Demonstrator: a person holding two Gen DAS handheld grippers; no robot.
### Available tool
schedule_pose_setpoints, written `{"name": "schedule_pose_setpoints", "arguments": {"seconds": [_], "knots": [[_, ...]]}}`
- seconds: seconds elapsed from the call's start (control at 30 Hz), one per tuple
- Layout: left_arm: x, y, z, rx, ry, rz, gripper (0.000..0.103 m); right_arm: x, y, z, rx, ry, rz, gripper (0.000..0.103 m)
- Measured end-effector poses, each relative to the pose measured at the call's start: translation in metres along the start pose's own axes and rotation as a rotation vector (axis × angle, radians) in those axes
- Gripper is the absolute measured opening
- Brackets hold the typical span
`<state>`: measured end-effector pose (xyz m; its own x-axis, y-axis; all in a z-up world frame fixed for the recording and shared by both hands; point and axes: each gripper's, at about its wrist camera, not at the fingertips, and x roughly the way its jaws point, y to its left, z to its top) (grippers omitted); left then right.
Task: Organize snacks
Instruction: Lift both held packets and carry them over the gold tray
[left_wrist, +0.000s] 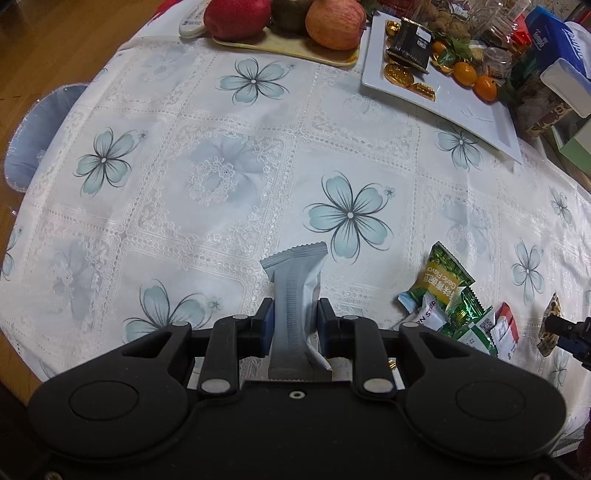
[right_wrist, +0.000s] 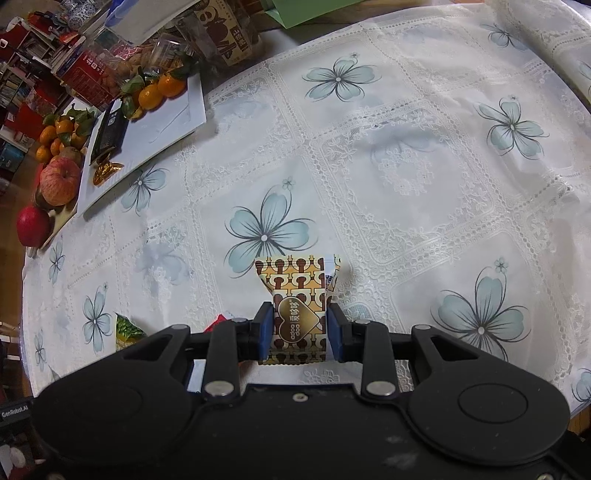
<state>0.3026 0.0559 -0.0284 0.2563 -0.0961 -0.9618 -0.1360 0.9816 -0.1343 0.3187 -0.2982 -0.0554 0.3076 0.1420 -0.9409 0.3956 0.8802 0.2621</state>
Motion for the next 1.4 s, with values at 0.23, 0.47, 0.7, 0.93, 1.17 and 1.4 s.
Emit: {"name": "schedule_pose_setpoints", "arguments": {"seconds": [0.23,0.47,0.7,0.93,1.17,1.4], "knots": [[-0.046,0.011,-0.040,0.016,-0.197,-0.035,0.031,-0.051,0.003,-0.025,-0.083,-0.269,0.142,0.032],[-0.065,0.014,-0.114,0.082,-0.267,-0.101,0.031,-0.096,-0.017,-0.087,-0.109,-0.417,0.274,0.033],[-0.074,0.011,-0.159,0.114,-0.299,-0.112,0.031,-0.116,-0.043,-0.157,-0.094,-0.432,0.311,0.032],[-0.070,0.013,-0.193,0.085,-0.224,-0.164,0.031,-0.119,-0.063,-0.211,-0.024,-0.354,0.356,0.032],[-0.066,0.011,-0.218,0.095,-0.153,-0.158,0.031,-0.115,-0.063,-0.251,-0.037,-0.253,0.350,0.032],[-0.068,-0.002,-0.242,0.074,-0.051,-0.137,0.031,-0.113,-0.067,-0.283,-0.023,-0.101,0.293,0.033]]}}
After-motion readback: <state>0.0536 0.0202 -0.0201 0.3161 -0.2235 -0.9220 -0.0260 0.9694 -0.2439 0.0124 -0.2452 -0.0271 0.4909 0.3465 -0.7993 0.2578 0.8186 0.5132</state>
